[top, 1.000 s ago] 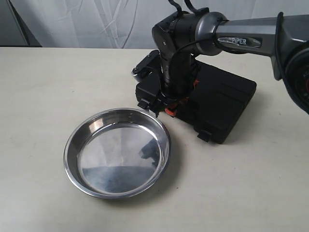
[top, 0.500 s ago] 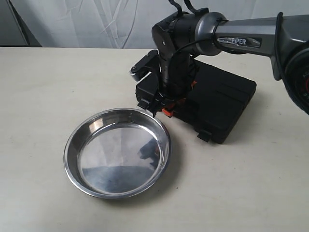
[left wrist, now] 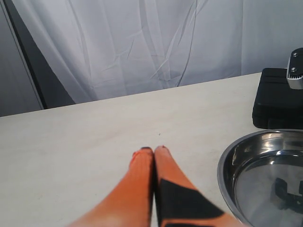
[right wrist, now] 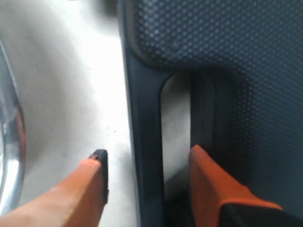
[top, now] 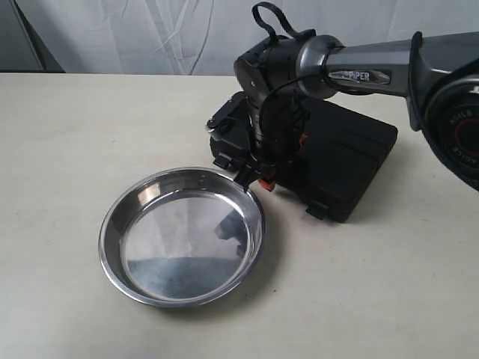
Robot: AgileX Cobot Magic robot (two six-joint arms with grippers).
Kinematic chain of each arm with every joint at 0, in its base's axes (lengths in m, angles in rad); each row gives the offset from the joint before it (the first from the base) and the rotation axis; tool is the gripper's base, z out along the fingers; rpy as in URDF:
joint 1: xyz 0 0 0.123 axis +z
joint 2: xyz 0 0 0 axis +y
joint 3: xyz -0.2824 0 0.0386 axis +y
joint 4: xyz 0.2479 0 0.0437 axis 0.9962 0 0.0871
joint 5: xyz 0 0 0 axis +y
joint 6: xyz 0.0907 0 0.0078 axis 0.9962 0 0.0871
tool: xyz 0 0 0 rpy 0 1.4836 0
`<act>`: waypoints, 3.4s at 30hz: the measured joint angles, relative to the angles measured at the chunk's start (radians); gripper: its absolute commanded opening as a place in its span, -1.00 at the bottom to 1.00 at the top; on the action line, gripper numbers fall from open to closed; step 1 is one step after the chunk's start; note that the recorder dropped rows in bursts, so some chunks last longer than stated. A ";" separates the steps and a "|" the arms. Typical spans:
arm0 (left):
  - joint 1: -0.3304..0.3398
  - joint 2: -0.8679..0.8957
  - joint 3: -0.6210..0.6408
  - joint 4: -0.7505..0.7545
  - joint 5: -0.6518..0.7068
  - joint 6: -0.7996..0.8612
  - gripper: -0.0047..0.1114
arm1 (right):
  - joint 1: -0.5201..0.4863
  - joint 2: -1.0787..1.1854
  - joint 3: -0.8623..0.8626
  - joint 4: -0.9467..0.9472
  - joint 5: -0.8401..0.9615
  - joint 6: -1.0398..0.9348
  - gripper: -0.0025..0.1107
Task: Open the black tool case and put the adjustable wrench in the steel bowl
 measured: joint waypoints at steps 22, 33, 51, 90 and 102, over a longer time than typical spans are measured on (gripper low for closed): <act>0.000 0.000 0.000 0.000 0.000 0.000 -0.91 | 0.001 -0.068 0.000 0.023 0.015 -0.012 -0.96; 0.000 0.000 0.000 0.000 0.000 0.000 -0.91 | 0.001 -0.170 0.000 0.014 0.051 0.013 -0.96; 0.000 0.000 0.000 0.000 0.000 0.000 -0.91 | -0.185 -0.310 -0.001 -0.495 0.005 0.266 -0.96; 0.000 0.000 0.000 0.000 0.000 0.000 -0.91 | -0.336 -0.302 0.003 -0.600 0.038 0.452 -0.80; 0.000 0.000 0.000 0.000 0.000 0.000 -0.91 | -0.336 -0.300 0.005 -0.662 0.097 0.535 -0.66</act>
